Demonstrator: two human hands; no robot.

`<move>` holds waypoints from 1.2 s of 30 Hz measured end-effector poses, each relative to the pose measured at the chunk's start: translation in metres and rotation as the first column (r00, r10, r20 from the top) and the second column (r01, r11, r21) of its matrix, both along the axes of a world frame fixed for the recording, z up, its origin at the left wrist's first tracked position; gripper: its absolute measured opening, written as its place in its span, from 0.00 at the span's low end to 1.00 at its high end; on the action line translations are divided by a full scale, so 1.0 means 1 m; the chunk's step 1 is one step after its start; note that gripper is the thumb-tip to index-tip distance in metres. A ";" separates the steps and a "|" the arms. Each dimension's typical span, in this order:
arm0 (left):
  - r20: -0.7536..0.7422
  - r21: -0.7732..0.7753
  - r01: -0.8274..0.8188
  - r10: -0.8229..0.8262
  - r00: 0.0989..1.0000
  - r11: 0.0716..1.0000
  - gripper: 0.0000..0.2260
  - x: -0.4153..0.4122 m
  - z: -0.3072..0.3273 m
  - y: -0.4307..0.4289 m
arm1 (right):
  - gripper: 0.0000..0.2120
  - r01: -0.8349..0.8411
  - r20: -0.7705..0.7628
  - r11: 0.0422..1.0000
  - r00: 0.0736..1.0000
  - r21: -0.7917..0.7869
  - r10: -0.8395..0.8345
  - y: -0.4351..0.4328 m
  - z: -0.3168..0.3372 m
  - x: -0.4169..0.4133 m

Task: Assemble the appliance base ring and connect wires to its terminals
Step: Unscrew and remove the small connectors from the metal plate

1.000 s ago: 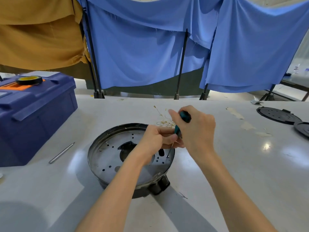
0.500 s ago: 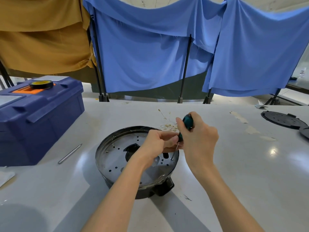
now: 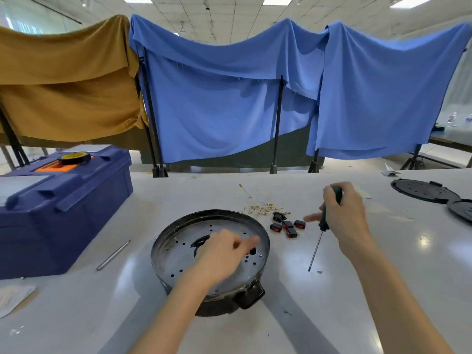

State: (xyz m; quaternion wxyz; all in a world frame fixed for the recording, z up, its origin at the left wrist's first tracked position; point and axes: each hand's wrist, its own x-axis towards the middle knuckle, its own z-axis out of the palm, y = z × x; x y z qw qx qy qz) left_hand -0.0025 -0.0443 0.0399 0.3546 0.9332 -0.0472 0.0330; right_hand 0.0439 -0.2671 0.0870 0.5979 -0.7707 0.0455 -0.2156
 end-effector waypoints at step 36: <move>0.322 -0.561 -0.044 0.267 0.908 0.827 0.12 -0.012 0.087 0.018 | 0.23 -0.352 -0.456 0.780 0.658 0.517 0.599 0.056 -0.078 -0.017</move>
